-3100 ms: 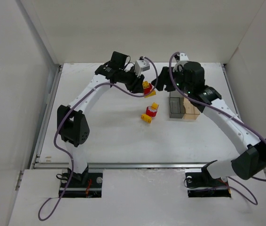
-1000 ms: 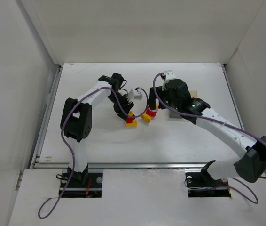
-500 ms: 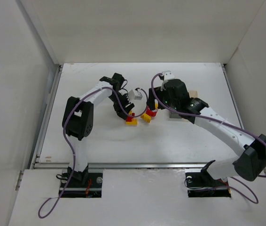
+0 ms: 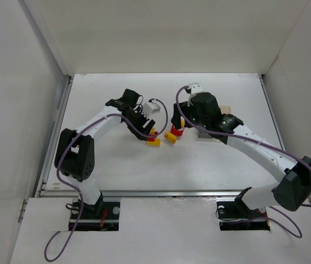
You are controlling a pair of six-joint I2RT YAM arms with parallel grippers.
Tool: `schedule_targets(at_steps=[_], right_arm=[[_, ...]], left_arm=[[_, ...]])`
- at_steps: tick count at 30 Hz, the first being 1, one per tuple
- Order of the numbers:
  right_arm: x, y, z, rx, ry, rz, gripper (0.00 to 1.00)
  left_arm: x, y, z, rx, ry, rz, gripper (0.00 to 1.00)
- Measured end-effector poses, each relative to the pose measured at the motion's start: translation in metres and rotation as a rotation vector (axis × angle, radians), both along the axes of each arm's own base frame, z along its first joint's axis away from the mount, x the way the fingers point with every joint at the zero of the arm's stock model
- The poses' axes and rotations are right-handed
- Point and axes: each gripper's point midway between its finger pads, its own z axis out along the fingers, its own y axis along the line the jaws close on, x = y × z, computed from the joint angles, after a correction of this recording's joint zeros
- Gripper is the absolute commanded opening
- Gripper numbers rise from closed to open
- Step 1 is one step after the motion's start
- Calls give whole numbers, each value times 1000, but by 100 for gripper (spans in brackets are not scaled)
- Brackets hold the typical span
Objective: Sort the legos into containers by color
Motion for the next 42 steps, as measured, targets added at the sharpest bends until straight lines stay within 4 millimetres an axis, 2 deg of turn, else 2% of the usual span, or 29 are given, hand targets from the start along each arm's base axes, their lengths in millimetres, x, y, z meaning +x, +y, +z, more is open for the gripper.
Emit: schedule_targets(at_steps=[1,4,7,10,17,28,32,42], right_arm=[[0,0,0,0,0,0,88],[0,0,0,0,0,0,88],[0,0,0,0,-1,0,88],[0,-1,0,-4,0,-5,88],[3,-4,7,-19,-29,-3,89],[8,-5,27,-36,-81,5,89],[13,-2,28,-48,-86,11,89],[20,6,13,-82,-55,32,89]], left_arm=[[-2,-2,6,-9,-11,27,74],[-13,-17,21,-35,-48,74,92],[-24,-33,26,-49,-54,122,94],[-21,-38,19,-21,-43,234,94],[-7,-13,-12,108,-1,505,95],[-5,0,-47,223,28,581,95],[2,8,-50,230,21,611,94],[36,33,-45,224,-71,673,92]])
